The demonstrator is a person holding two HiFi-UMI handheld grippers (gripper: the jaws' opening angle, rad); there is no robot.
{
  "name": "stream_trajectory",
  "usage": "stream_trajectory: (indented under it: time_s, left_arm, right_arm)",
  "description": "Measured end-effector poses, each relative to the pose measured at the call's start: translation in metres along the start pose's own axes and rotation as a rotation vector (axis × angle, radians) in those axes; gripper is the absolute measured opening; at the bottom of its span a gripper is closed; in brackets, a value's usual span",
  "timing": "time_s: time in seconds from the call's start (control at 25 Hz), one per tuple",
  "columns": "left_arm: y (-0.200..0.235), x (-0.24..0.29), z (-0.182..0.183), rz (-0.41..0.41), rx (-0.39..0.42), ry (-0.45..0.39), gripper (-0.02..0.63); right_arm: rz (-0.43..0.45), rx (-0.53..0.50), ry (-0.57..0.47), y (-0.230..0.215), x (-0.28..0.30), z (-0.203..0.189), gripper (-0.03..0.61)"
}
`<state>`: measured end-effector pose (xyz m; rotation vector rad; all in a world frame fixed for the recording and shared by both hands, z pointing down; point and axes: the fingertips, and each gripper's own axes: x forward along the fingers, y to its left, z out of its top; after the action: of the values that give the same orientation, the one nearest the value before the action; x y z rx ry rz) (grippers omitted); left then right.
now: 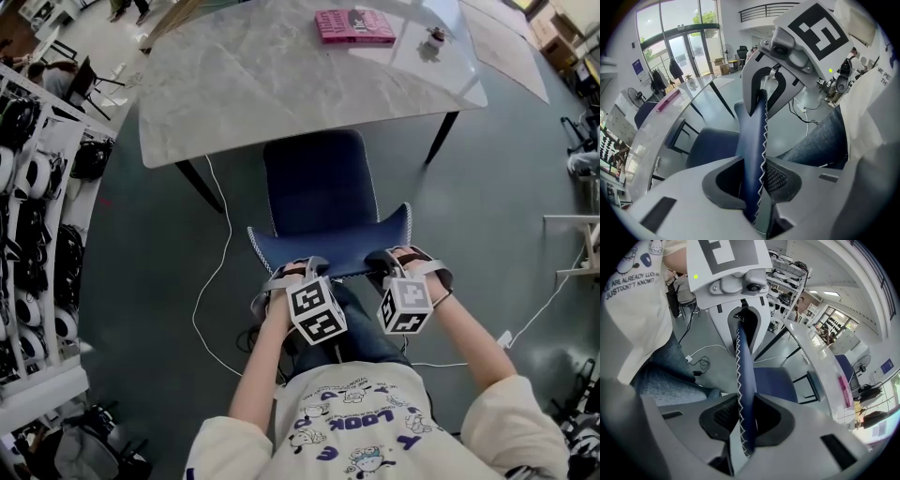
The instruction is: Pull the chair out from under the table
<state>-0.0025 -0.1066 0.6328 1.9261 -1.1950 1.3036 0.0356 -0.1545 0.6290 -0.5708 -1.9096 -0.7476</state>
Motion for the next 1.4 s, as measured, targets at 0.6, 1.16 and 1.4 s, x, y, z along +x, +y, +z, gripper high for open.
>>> stream_trajectory:
  time_s: [0.6, 1.16, 1.4]
  left_arm:
    - [-0.099, -0.022, -0.035, -0.016, 0.021, 0.016, 0.107]
    - [-0.17, -0.032, -0.049, -0.024, 0.022, 0.037, 0.107]
    - [-0.193, -0.036, -0.059, -0.027, 0.024, 0.043, 0.107]
  right_arm:
    - [0.007, 0.038, 0.018, 0.105, -0.023, 0.017, 0.078]
    - [0.016, 0.052, 0.03, 0.177, -0.042, 0.018, 0.078]
    - [0.013, 0.056, 0.034, 0.2, -0.045, 0.022, 0.078]
